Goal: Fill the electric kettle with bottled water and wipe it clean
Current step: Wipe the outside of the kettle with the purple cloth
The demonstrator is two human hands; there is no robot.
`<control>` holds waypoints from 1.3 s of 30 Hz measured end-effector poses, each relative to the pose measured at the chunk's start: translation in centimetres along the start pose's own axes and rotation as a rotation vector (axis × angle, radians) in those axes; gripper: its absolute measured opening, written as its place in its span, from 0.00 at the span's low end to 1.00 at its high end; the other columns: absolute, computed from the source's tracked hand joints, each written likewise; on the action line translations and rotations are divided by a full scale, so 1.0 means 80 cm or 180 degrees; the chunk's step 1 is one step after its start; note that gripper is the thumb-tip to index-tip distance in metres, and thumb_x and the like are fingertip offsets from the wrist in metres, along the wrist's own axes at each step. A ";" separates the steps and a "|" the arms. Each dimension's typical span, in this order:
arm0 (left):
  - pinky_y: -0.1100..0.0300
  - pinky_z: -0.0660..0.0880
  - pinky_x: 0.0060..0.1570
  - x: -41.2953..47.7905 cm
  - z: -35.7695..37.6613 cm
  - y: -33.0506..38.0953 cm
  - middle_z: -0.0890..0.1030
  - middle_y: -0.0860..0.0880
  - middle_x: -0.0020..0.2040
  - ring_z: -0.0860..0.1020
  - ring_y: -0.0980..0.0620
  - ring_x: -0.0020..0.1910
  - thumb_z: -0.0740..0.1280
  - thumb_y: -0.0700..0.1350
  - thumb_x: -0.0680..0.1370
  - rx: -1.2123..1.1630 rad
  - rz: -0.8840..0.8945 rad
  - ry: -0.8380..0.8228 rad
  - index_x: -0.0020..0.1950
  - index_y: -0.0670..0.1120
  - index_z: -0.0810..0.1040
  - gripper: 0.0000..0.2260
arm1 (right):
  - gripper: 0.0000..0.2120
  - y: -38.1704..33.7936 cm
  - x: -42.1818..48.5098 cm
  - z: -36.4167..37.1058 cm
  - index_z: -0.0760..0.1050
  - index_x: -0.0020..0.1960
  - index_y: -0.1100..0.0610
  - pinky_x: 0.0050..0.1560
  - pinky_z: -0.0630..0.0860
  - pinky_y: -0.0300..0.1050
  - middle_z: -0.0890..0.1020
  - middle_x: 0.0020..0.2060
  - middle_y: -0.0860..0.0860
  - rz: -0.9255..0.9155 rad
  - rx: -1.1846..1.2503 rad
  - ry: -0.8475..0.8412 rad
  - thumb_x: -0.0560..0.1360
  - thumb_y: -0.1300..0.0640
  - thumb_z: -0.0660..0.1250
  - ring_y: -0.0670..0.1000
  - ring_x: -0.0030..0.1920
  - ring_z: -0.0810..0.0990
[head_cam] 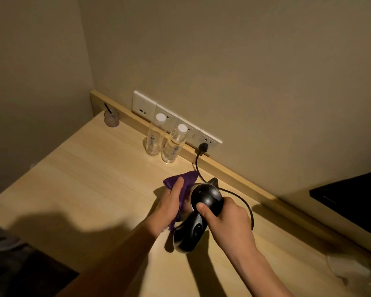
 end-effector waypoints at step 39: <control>0.43 0.75 0.61 -0.094 -0.155 0.073 0.87 0.40 0.55 0.83 0.38 0.54 0.67 0.54 0.80 -0.2280 -0.0485 -0.0286 0.59 0.43 0.85 0.17 | 0.30 -0.063 -0.015 -0.011 0.70 0.73 0.52 0.57 0.82 0.49 0.80 0.66 0.51 -0.0089 0.0022 0.0306 0.76 0.42 0.73 0.53 0.62 0.81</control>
Point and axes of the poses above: each hand's wrist, its own x-axis towards the middle knuckle, its own z-axis out of the palm, y = z × x, the point moved 3 cm from there along x, towards the middle knuckle
